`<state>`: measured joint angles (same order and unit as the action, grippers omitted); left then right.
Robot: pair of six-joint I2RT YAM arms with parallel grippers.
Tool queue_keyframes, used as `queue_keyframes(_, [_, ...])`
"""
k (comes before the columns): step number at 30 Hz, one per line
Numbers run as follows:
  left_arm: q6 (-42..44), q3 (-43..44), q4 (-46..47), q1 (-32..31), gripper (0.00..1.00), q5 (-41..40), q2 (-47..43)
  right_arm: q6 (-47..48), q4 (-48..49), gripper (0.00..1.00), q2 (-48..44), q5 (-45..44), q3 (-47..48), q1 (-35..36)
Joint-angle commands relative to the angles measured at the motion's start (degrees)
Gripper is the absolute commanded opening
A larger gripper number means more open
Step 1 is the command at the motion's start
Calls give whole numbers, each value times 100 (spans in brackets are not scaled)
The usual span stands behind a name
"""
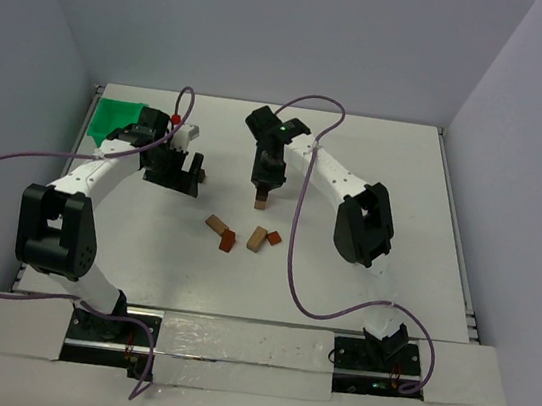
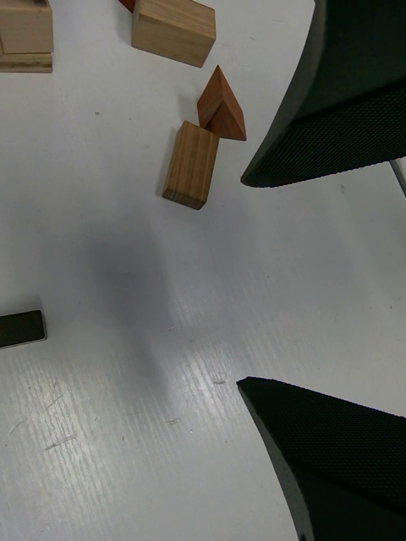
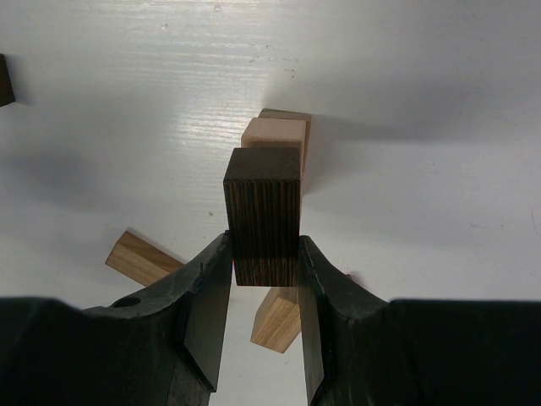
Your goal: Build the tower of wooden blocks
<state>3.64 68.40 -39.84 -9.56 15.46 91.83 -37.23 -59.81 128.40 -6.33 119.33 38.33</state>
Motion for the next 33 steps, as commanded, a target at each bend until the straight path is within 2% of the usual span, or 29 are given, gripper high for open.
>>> queue_keyframes(1, [1,178,178,55,99,124,46,-34,119,28,-43,-4,2,-44])
queue_keyframes(15, [32,262,142,86,99,107,117,-37,101,30,30,-41,12,-54])
queue_keyframes(26, [49,278,126,95,99,141,133,-12,101,37,71,-42,11,-78])
queue_keyframes(31, [58,262,118,104,99,141,132,-2,110,47,106,11,27,-78])
queue_keyframes(33, [66,261,118,104,99,141,125,6,118,47,106,34,20,-71])
